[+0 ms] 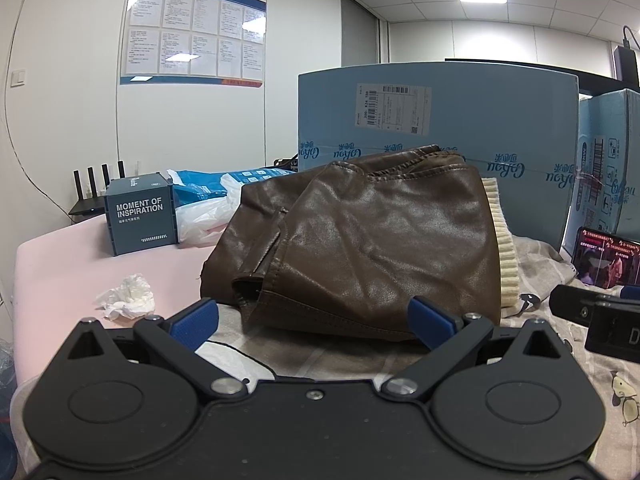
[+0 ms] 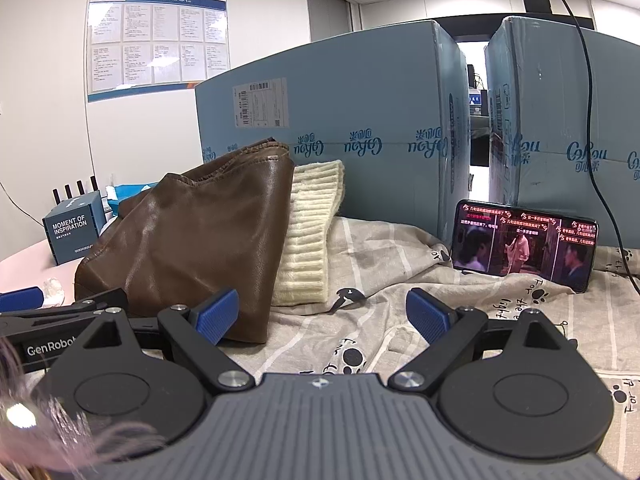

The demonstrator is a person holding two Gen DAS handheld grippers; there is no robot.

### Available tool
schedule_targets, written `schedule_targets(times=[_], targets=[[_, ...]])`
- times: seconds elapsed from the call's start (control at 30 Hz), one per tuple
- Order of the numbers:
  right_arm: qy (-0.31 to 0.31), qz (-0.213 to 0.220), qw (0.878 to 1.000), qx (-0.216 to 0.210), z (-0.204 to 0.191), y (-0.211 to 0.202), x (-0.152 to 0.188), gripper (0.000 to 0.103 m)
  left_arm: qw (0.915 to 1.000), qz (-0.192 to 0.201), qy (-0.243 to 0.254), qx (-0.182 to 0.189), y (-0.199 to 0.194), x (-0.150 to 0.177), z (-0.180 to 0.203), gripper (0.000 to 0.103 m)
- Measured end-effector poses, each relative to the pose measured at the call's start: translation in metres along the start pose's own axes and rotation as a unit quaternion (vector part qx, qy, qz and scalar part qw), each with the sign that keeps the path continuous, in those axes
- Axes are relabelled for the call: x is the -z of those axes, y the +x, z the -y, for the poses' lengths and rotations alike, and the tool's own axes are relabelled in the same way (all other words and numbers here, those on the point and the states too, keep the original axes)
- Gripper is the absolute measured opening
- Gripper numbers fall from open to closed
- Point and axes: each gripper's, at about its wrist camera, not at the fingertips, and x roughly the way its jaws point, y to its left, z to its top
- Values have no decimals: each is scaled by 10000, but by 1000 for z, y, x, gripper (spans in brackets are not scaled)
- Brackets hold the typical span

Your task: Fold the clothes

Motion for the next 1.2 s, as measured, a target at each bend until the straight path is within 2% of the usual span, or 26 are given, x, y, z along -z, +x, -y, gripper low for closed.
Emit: schedule_targets(times=[0.53, 0.87, 1.2], targets=[[-16, -34, 10000, 9, 0, 1, 0, 90, 10000, 17, 48, -10, -2, -1, 1, 103], [-24, -46, 10000, 10, 0, 1, 0, 90, 9995, -266, -76, 140, 3, -1, 0, 103], [-21, -67, 10000, 6, 1, 2, 1, 90, 9993, -362, -117, 41, 5, 0, 2, 103]])
